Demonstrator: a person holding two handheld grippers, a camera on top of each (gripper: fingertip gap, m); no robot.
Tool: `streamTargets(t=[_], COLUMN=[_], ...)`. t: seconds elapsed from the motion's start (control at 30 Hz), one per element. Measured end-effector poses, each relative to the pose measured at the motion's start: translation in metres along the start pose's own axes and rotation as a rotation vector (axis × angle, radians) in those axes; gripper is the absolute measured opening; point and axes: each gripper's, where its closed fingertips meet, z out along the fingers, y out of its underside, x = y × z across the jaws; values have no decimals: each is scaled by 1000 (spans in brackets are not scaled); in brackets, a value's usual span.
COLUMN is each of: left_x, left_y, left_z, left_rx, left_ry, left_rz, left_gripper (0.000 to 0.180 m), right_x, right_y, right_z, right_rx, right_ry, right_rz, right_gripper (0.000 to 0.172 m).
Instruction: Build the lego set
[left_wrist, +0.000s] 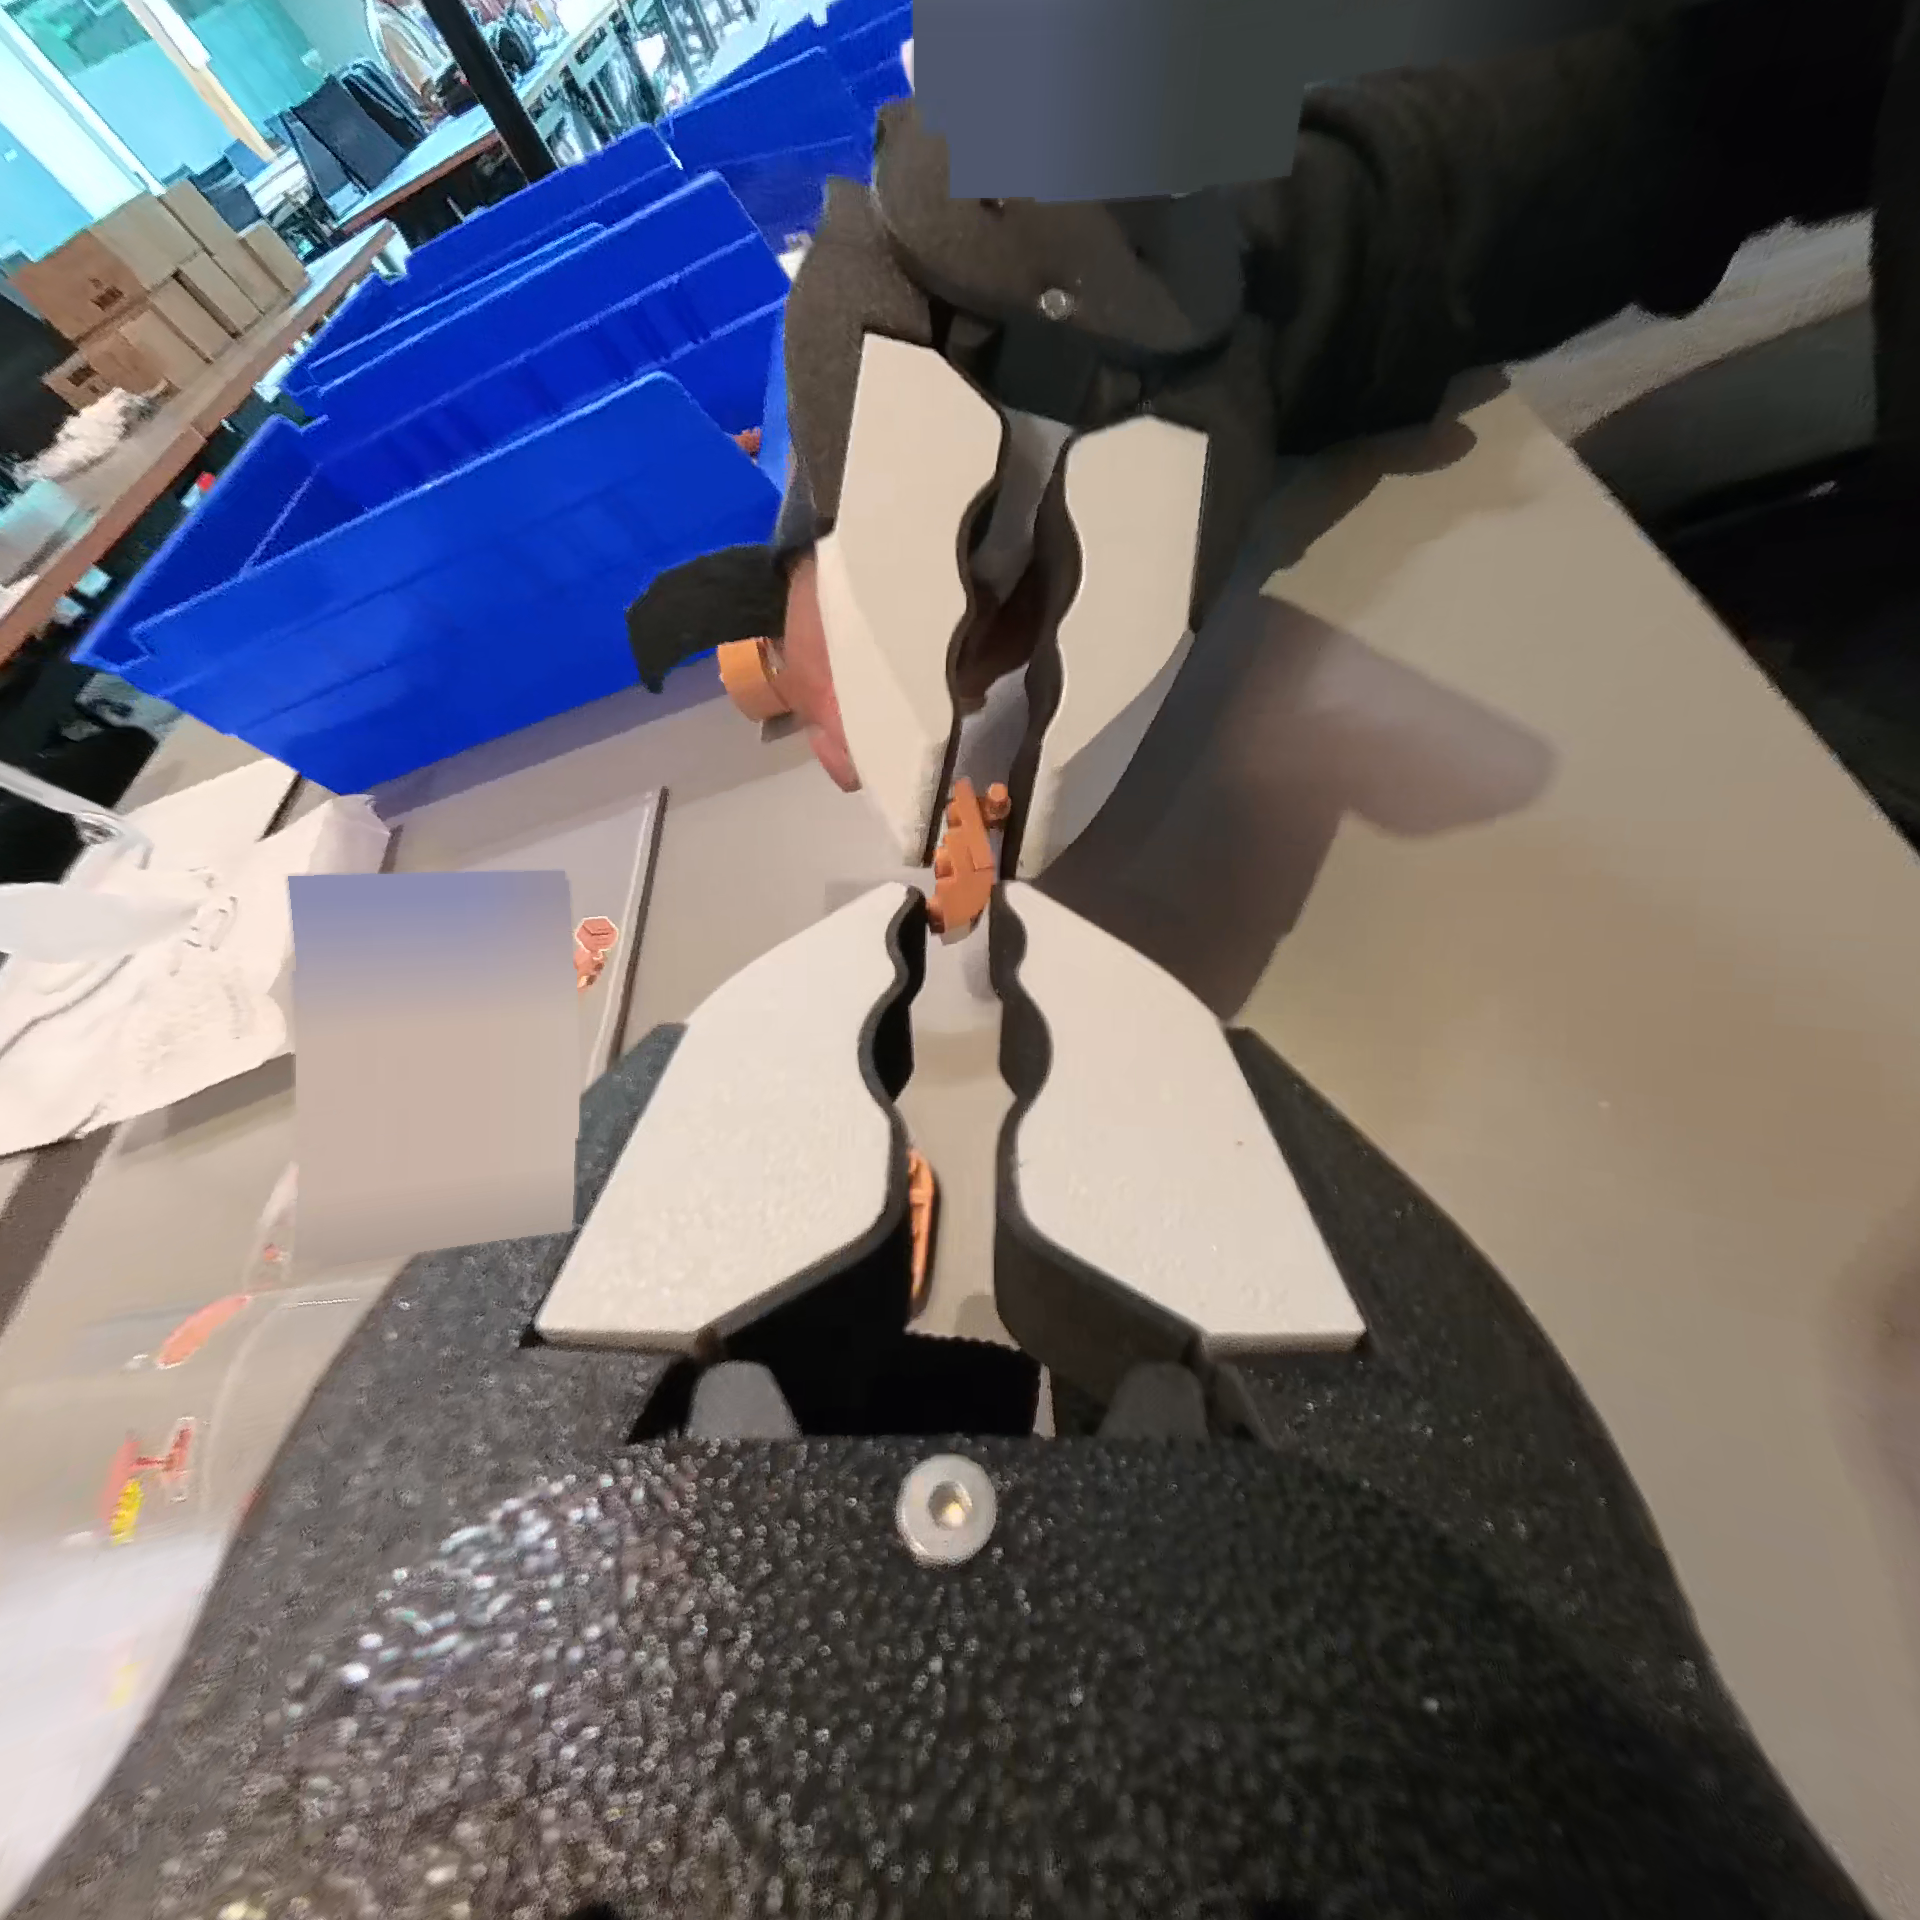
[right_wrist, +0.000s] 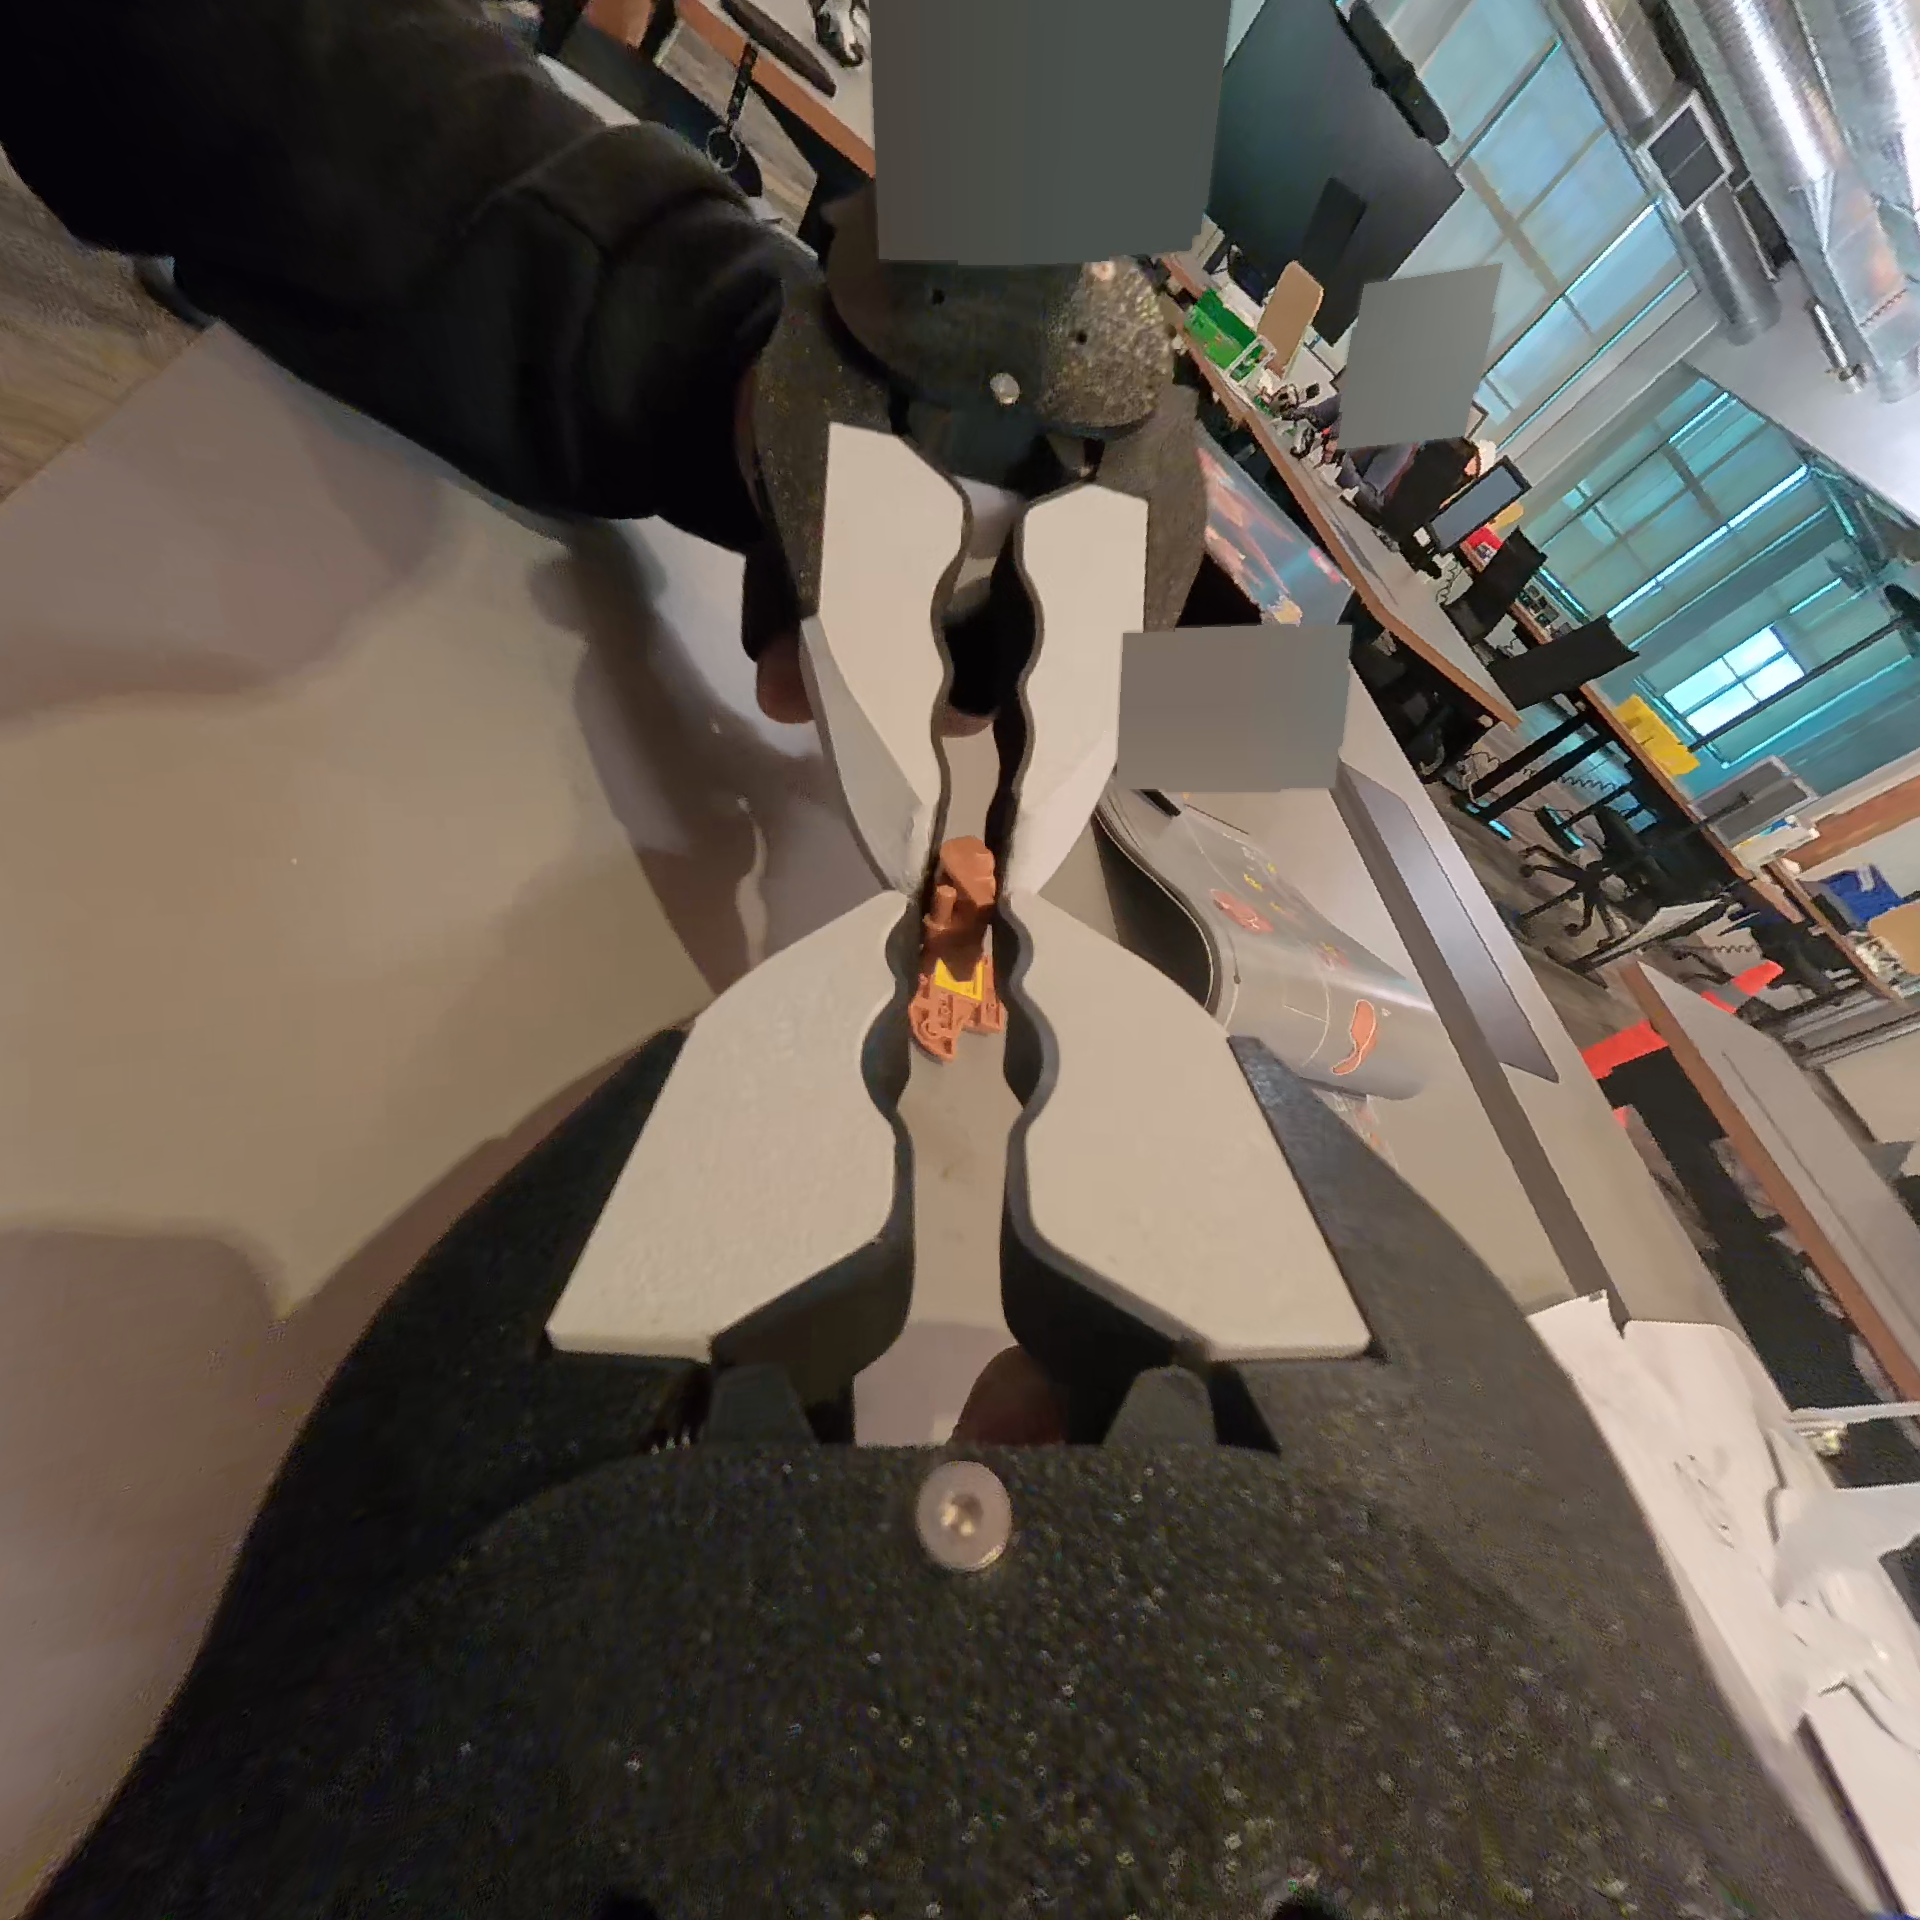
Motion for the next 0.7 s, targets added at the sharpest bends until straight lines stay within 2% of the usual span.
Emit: streamTargets(t=[0.07, 0.27, 0.47, 0.7], left_x=[-3, -14, -21, -20], left_y=[-3, -12, -22, -26], left_z=[-2, -7, -11, -12], left_rx=[33, 129, 245, 291], left_ry=[1, -5, 9, 41], left_rz=[-52, -205, -360, -414], left_gripper=[11, 21, 22, 11], right_x=[5, 22, 27, 29], right_y=[0, -11, -19, -22], right_z=[-1, -6, -6, -5], right_rx=[12, 164, 243, 274], right_ry=[8, -33, -17, -16], right_rz=[65, 427, 506, 554], right_gripper=[12, 13, 12, 12])
